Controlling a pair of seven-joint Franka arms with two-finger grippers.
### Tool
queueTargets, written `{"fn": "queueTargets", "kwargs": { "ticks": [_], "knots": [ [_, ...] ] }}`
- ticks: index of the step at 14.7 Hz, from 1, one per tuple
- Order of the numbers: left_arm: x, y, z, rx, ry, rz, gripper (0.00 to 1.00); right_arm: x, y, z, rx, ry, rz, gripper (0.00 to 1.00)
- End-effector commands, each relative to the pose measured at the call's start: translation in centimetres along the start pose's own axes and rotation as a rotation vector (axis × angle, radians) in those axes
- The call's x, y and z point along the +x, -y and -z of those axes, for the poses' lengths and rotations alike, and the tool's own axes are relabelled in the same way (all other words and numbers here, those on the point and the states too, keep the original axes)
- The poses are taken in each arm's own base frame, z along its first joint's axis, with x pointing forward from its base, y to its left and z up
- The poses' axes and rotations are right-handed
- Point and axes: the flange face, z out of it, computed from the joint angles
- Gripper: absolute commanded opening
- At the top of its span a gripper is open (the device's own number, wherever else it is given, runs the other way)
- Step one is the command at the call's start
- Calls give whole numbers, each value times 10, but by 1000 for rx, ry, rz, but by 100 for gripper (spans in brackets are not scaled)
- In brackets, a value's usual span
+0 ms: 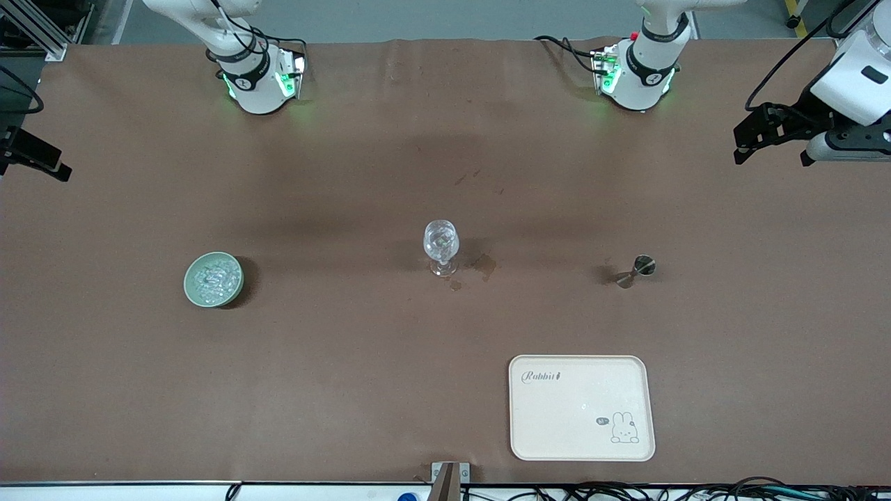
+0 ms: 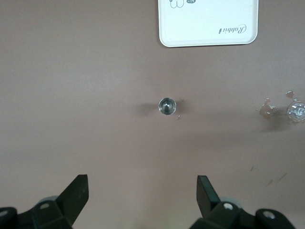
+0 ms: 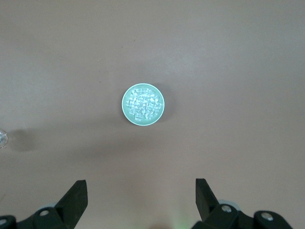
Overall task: Pour wine and add ice with both arms
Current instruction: 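Reach the right gripper to the ice bowl while the left gripper reaches the jigger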
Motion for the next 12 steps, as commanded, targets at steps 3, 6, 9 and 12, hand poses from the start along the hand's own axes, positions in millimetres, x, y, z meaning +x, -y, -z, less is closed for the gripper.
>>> {"fn": "queueTargets", "kwargs": {
  "ticks": [3, 6, 9, 12],
  "knots": [
    [3, 4, 6, -10, -8, 12, 100, -6, -1, 4, 2, 1, 9, 100],
    [33, 26, -17, -18, -28, 48, 100, -6, 1, 3, 3, 1, 16, 100],
    [56, 61, -48, -46, -27, 117, 100, -2, 7, -3, 6, -2, 28, 100],
    [86, 97, -100, -139, 23, 192, 100, 3, 8, -13, 11, -11, 32, 99]
  ]
}}
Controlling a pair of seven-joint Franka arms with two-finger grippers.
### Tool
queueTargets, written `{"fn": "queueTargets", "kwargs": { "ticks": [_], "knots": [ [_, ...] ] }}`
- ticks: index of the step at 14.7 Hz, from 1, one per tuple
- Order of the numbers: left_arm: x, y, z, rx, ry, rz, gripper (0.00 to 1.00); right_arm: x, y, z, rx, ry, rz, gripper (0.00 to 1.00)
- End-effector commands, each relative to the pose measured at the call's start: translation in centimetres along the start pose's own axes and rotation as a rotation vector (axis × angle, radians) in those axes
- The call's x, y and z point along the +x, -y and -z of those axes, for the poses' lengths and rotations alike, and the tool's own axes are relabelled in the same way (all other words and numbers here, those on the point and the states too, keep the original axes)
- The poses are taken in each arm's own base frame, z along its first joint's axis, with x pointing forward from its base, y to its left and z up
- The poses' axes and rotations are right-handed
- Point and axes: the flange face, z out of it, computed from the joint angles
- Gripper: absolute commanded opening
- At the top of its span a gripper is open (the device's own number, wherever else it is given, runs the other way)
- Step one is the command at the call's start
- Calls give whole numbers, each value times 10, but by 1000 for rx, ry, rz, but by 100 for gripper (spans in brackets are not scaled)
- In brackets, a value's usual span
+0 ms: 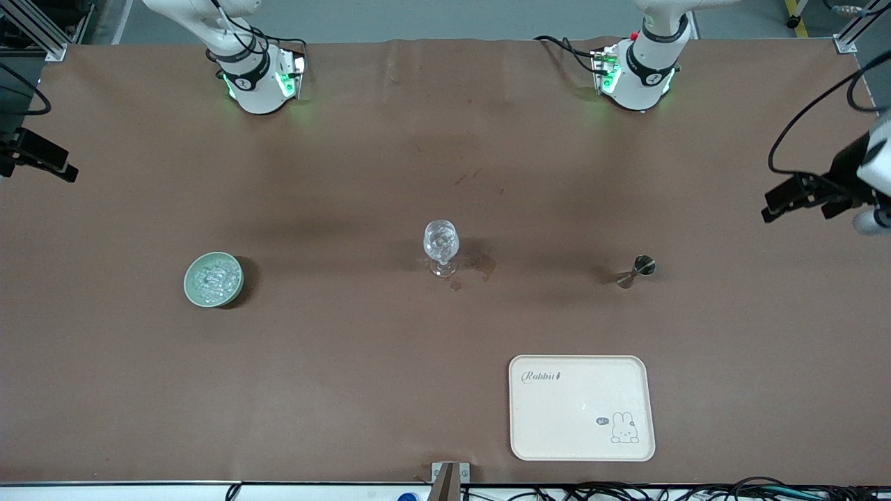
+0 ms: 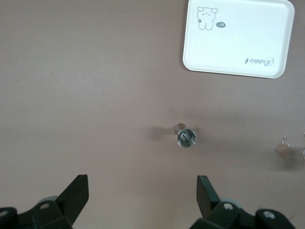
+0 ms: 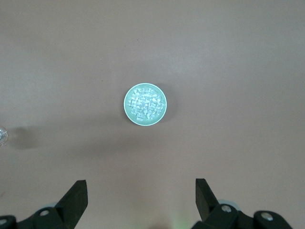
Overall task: Pour wine and add ice with both arms
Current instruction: 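Reach the right gripper to the ice bowl while the left gripper reaches the jigger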
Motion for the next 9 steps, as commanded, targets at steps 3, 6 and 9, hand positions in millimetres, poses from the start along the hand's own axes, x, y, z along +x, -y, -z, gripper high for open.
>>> {"fn": "queueTargets", "kwargs": {
  "ticks": [3, 6, 9],
  "knots": [
    [44, 45, -66, -198, 111, 250, 100, 7, 2, -28, 12, -14, 18, 98],
    [49, 47, -100, -205, 192, 408, 100, 13, 2, -54, 11, -10, 48, 96],
    [53, 47, -142, -219, 294, 601, 100, 17, 4, -88, 11, -2, 59, 95]
  ]
}}
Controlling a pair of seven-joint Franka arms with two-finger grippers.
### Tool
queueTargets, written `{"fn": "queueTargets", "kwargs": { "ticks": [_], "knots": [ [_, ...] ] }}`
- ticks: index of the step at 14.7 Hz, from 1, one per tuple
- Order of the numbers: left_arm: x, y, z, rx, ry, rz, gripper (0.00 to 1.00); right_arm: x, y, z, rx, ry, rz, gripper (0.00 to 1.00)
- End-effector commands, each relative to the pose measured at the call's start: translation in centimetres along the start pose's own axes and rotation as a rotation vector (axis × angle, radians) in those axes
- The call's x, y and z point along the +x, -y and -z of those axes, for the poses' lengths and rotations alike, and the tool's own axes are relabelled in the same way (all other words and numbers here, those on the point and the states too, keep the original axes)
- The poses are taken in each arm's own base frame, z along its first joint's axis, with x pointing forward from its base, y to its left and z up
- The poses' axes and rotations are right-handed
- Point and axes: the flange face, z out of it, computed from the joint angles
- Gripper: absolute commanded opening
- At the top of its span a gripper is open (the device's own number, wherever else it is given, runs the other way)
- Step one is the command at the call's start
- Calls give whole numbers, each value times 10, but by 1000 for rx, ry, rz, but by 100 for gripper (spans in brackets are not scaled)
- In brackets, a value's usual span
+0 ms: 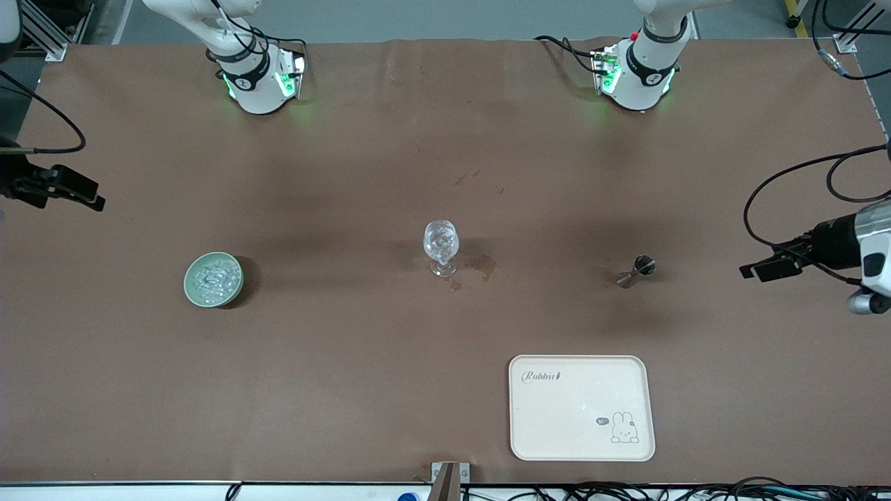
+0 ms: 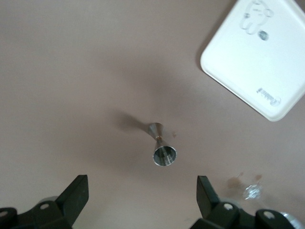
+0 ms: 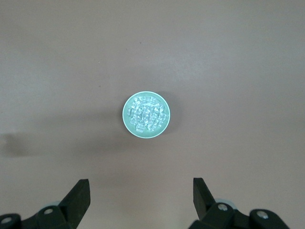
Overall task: Pour wine and add ice with both arms
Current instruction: 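Reach the right gripper to the ice bowl while the left gripper reaches the jigger, then grasp an ice cube with the right gripper while the left gripper grips the jigger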
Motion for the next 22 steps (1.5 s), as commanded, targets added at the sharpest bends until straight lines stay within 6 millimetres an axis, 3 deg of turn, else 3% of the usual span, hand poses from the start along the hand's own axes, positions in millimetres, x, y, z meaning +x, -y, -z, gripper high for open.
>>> {"fn": "queueTargets", "kwargs": {
  "ticks": [1, 6, 7, 9, 12, 16, 22],
  "knots": [
    [9, -3, -30, -21, 83, 124, 100, -2, 2, -35, 11, 0, 28, 95],
    [35, 25, -96, -148, 278, 271, 100, -1, 2, -121, 9, -23, 36, 95],
    [39, 28, -109, -159, 307, 289, 100, -1, 11, -137, 8, -47, 51, 95],
    [49, 45, -139, -200, 381, 351, 98, 0, 18, -166, 6, -79, 65, 95],
    [55, 56, -179, -257, 479, 417, 98, 8, 16, -211, 3, -52, 60, 95],
    [65, 67, -222, -322, 572, 495, 96, 14, 12, -250, 1, -52, 53, 95],
    [68, 70, -260, -374, 655, 563, 91, 11, 8, -304, -2, -54, 46, 95]
  ]
}}
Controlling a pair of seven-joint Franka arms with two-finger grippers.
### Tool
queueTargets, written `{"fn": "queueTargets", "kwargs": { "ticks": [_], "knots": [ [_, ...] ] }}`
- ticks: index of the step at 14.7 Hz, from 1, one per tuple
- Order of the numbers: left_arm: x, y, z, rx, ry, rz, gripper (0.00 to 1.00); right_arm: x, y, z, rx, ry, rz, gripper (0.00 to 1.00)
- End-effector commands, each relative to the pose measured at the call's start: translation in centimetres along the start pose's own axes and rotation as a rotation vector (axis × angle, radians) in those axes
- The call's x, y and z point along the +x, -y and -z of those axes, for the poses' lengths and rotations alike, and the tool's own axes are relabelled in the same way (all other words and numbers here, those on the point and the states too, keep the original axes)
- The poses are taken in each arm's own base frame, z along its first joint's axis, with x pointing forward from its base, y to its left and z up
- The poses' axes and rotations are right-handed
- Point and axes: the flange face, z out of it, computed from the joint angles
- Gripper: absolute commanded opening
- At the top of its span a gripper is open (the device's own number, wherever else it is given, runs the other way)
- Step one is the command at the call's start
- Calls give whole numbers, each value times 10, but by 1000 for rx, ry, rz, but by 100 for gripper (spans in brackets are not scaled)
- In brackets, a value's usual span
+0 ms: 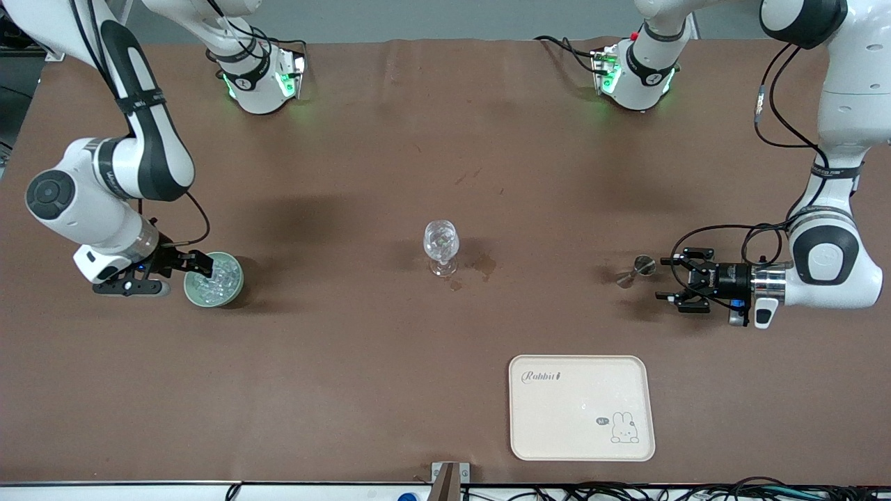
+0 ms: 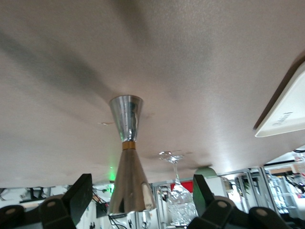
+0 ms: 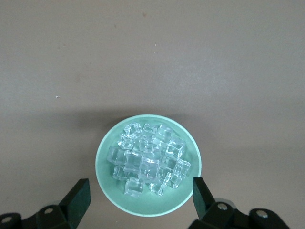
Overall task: Pour wine and add ice with both arms
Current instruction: 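Grasp an ice cube with the right gripper while the left gripper grips the jigger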
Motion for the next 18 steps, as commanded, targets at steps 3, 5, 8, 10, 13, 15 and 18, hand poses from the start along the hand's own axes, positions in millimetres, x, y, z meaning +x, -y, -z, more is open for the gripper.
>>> {"fn": "queueTargets", "kwargs": {
  "ticks": [3, 5, 8, 10, 13, 15, 18],
  "knots": [
    [19, 8, -8, -27, 48, 52, 88, -5, -5, -31, 5, 16, -6, 95],
    [27, 12, -14, -32, 61, 67, 85, -6, -5, -39, 6, 29, -6, 95],
    [36, 15, -25, -49, 89, 89, 81, -6, -5, -53, 5, 38, -6, 95],
    [37, 15, -30, -43, 94, 91, 76, -6, -5, -62, 5, 37, -9, 89],
    [39, 16, -36, -36, 99, 95, 74, -6, -5, -69, 5, 41, -9, 78],
    [39, 17, -38, -32, 102, 99, 72, -7, -4, -75, 5, 52, -5, 73],
    [38, 18, -43, -27, 110, 100, 69, -8, -3, -79, 5, 58, -4, 56]
  ]
}}
